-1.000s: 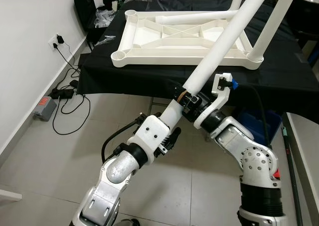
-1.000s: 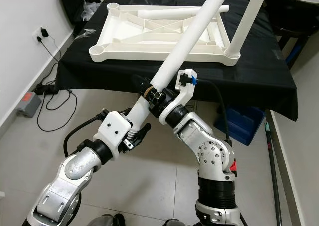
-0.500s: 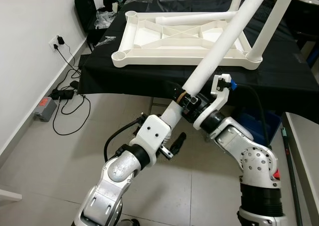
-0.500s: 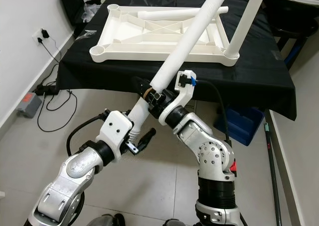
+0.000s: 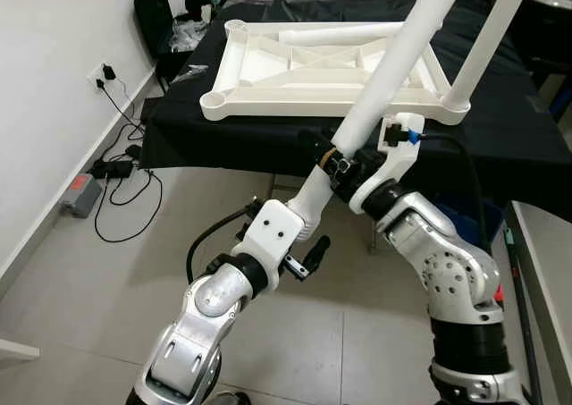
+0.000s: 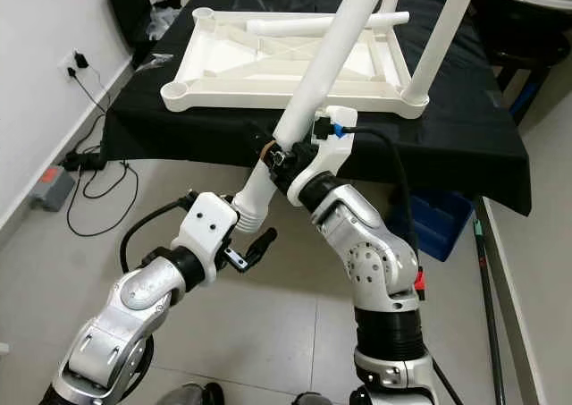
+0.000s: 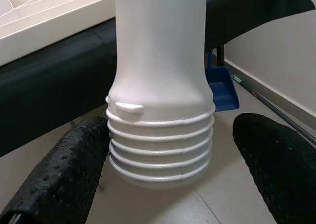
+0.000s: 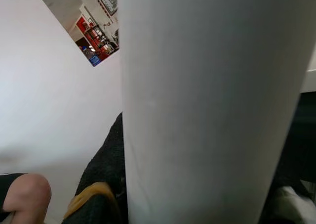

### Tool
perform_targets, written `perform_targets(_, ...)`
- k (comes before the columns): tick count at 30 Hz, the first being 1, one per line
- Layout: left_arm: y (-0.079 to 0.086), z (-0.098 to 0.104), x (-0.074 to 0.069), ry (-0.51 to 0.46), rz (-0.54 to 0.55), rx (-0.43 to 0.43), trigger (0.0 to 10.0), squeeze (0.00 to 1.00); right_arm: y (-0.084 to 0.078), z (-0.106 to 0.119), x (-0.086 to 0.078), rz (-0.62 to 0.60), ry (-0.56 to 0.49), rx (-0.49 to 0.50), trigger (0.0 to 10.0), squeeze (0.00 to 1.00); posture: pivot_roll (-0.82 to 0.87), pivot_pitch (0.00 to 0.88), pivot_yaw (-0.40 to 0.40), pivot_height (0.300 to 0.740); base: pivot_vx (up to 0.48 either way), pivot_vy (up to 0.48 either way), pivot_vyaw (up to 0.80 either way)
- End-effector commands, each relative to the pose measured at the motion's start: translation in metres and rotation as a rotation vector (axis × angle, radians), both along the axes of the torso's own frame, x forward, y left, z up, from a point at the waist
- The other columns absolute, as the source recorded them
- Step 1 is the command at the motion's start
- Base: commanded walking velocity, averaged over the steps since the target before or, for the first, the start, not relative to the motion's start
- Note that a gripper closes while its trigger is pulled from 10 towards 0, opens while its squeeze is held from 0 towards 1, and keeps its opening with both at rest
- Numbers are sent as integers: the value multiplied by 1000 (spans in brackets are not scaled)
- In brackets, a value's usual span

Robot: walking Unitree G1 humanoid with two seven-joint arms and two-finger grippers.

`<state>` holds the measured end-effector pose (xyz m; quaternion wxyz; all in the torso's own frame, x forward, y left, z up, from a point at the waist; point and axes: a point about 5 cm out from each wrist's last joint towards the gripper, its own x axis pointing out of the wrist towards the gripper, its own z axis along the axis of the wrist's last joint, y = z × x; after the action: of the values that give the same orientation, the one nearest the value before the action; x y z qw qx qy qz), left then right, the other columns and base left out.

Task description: Building children table

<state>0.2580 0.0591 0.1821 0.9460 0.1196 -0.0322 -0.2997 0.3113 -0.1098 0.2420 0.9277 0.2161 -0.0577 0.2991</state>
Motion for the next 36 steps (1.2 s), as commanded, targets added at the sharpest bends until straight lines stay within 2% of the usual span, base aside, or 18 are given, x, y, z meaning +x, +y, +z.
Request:
perform_targets(1, 0, -3, 3, 25, 14, 6, 10000, 0, 5, 0, -1, -19, -32, -32, 0, 0, 86, 187, -9, 740, 0, 0, 0)
perform_targets(7, 3, -1, 8, 13, 46, 8, 10000, 0, 5, 2, 0, -73, -85, -75, 0, 0, 86, 187, -7, 740, 0, 0, 0)
perform_targets(11, 11, 4, 19, 2, 111, 16, 10000, 0, 5, 5, -2, -150, -158, -130, 0, 0, 86, 189, -2, 740, 0, 0, 0)
perform_targets(22, 9, 7, 26, -9, 111, 16, 10000, 0, 14, 2, -7, -133, -188, -125, 0, 0, 87, 185, -3, 740, 0, 0, 0)
perform_targets(26, 3, 6, 29, -17, 82, 25, 10000, 0, 22, 0, -11, -114, -227, -162, 0, 0, 81, 183, -3, 740, 0, 0, 0)
perform_targets(36, -2, 6, 28, -13, 55, 22, 10000, 0, 23, -1, -11, -111, -247, -196, 0, 0, 81, 183, -9, 740, 0, 0, 0)
